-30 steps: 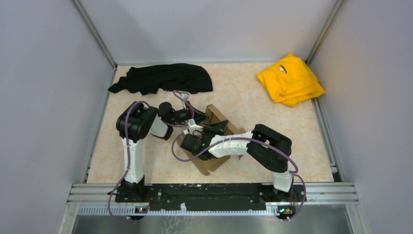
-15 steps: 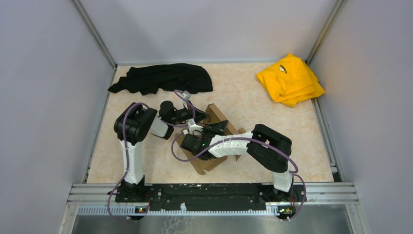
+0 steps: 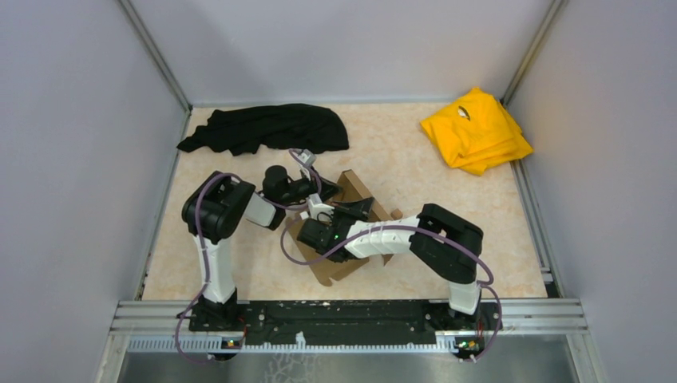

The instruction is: Fold the paper box

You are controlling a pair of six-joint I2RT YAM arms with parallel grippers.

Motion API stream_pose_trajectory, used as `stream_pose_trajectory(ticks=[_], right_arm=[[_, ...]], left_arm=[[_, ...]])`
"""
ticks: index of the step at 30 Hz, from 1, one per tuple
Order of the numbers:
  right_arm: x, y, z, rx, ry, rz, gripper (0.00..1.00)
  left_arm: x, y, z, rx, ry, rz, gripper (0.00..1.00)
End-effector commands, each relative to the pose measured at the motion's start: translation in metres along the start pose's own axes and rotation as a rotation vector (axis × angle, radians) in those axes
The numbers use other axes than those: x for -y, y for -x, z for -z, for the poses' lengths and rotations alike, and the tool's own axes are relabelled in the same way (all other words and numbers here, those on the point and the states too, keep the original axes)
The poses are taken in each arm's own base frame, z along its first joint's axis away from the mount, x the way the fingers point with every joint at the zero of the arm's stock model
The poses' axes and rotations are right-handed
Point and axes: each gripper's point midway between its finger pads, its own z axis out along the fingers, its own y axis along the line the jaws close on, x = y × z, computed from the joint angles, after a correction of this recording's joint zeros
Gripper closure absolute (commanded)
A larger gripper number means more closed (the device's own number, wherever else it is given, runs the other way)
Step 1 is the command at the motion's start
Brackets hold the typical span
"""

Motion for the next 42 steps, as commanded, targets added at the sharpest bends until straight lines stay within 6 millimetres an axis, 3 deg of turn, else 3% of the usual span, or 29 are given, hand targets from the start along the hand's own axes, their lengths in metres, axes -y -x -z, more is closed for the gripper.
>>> stream_pose_trajectory(ticks=[1, 12, 25, 33, 42], right_arm=[[-0.018, 0.007, 0.006, 0.062, 0.115, -0.065, 1.0], [-0.021, 0.009, 0.005, 0.074, 0.153, -0.129, 0.99], [-0.002, 0.01, 0.0, 0.088, 0.279, -0.421, 0.78], [0.001, -0.001, -0.009, 0.069, 0.368, -0.589, 0.75], [0.015, -0.017, -0.016, 0.071, 0.452, -0.766, 0.71]], left_arm=[[-0.015, -0.012, 0.006, -0.05, 0.106, -0.005, 1.0], [-0.017, -0.015, 0.008, -0.109, 0.188, -0.08, 1.0], [-0.021, -0.022, 0.004, -0.256, 0.262, -0.14, 1.0], [-0.024, -0.029, 0.0, -0.385, 0.36, -0.218, 1.0], [-0.025, -0.037, 0.018, -0.55, 0.531, -0.263, 1.0]])
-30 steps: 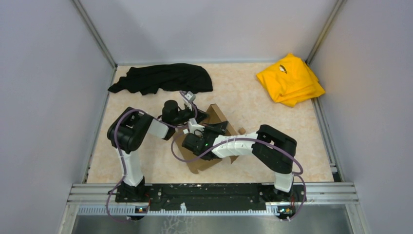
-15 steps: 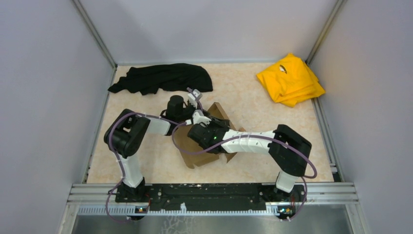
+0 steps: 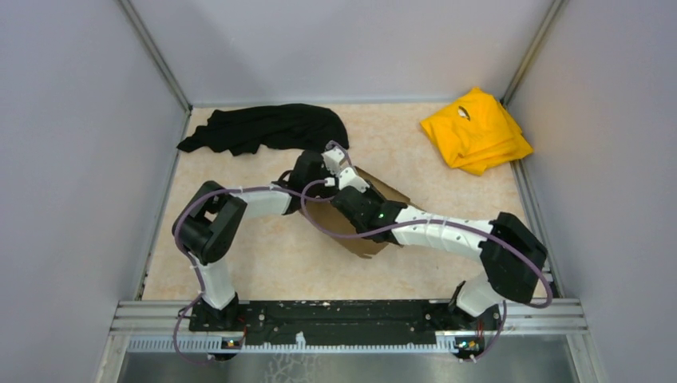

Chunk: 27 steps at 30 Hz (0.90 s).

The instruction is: Fold the paper box

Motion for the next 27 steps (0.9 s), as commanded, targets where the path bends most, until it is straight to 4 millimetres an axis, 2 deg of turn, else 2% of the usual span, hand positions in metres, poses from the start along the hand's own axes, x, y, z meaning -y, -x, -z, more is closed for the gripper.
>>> stream_pose_trajectory(ticks=[1, 8, 15, 20, 24, 27], right_arm=[[0.012, 0.013, 0.006, 0.056, 0.063, -0.185, 0.71], [0.027, 0.004, 0.007, 0.07, 0.106, -0.268, 0.7], [0.029, 0.002, 0.011, 0.067, 0.132, -0.317, 0.69], [0.026, 0.01, 0.02, 0.103, 0.185, -0.379, 0.69], [0.032, 0.009, 0.027, 0.144, 0.19, -0.426, 0.68], [0.035, 0.007, 0.03, 0.166, 0.184, -0.446, 0.68]], left_arm=[[-0.015, -0.043, 0.017, -0.236, 0.154, -0.03, 1.0], [-0.016, -0.053, 0.037, -0.323, 0.29, -0.055, 1.0], [-0.018, -0.052, 0.062, -0.36, 0.453, -0.11, 1.0], [-0.021, -0.032, 0.079, -0.284, 0.55, -0.164, 1.0], [-0.014, -0.015, 0.093, -0.187, 0.583, -0.24, 1.0], [-0.004, 0.007, 0.099, -0.082, 0.573, -0.277, 1.0]])
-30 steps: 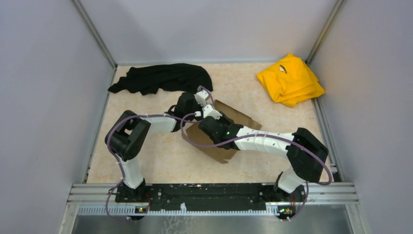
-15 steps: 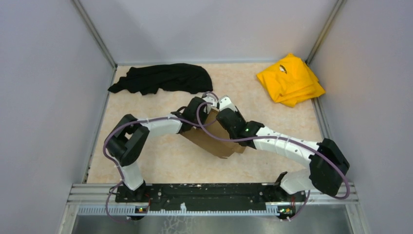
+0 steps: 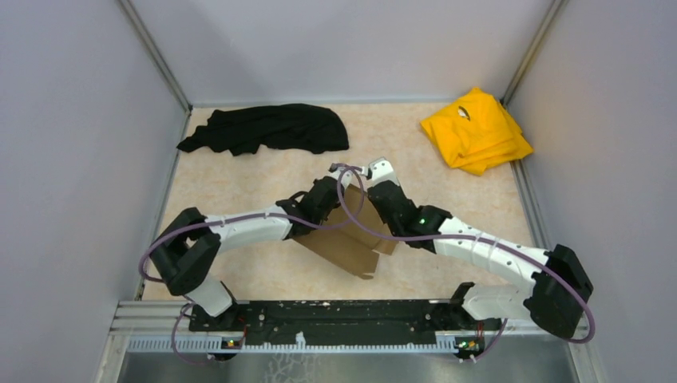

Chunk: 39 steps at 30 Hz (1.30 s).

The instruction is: Fold the paper box

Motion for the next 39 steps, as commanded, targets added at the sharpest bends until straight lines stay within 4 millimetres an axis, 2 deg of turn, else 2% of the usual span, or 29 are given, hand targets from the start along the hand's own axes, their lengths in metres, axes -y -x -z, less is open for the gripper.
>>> stream_pose_trajectory(ticks=[1, 4, 8, 13, 20, 23, 27, 32, 39], right_arm=[[0.003, 0.019, 0.008, 0.092, 0.015, -0.096, 0.68], [0.005, 0.019, 0.009, 0.102, 0.013, -0.098, 0.68], [0.005, 0.019, 0.009, 0.116, 0.012, -0.101, 0.67], [0.009, 0.016, 0.009, 0.123, -0.002, -0.105, 0.67], [0.016, 0.012, 0.011, 0.126, -0.02, -0.127, 0.67], [0.018, 0.011, 0.011, 0.127, -0.024, -0.132, 0.66], [0.021, 0.011, 0.012, 0.124, -0.026, -0.138, 0.66], [0.022, 0.011, 0.009, 0.12, -0.021, -0.149, 0.65], [0.012, 0.005, 0.002, 0.095, 0.028, -0.153, 0.65]], left_arm=[[-0.014, 0.03, 0.02, 0.155, 0.085, -0.055, 1.0], [-0.014, 0.041, 0.027, 0.225, 0.091, -0.063, 1.0], [-0.009, 0.045, 0.029, 0.257, 0.084, -0.091, 1.0], [-0.01, 0.04, 0.023, 0.232, 0.123, -0.13, 1.0], [-0.012, 0.037, 0.034, 0.278, 0.182, -0.161, 1.0], [-0.011, 0.034, 0.03, 0.264, 0.188, -0.178, 1.0], [0.001, 0.03, 0.023, 0.199, 0.135, -0.193, 1.0], [0.011, 0.022, 0.015, 0.151, 0.064, -0.149, 1.0], [0.016, 0.007, 0.006, 0.1, -0.036, -0.084, 1.0]])
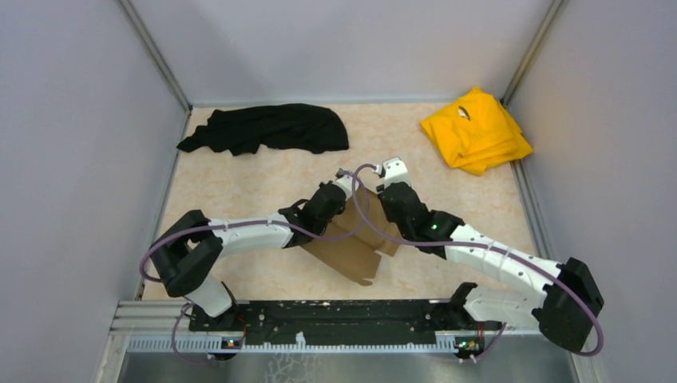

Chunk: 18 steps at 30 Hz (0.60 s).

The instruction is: Fold the paper box

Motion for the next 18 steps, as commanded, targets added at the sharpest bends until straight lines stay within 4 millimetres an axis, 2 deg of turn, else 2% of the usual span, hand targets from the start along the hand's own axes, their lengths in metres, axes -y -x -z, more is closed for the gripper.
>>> stream_pose_trajectory(ticks=[1, 9, 13, 18], right_arm=[[-0.011, 0.003, -0.006, 0.008, 0.06, -0.052, 0.65], [-0.049, -0.015, -0.02, -0.06, 0.218, -0.043, 0.65], [-0.072, -0.021, -0.029, -0.089, 0.301, -0.056, 0.66], [-0.09, -0.024, -0.041, -0.097, 0.345, -0.073, 0.66]], left_arm=[[0.012, -0.02, -0.004, -0.072, -0.106, 0.036, 1.0], [0.011, -0.05, -0.013, -0.171, -0.135, 0.086, 1.0], [0.015, -0.059, -0.018, -0.196, -0.143, 0.087, 1.0], [0.017, -0.064, -0.021, -0.201, -0.146, 0.085, 1.0]])
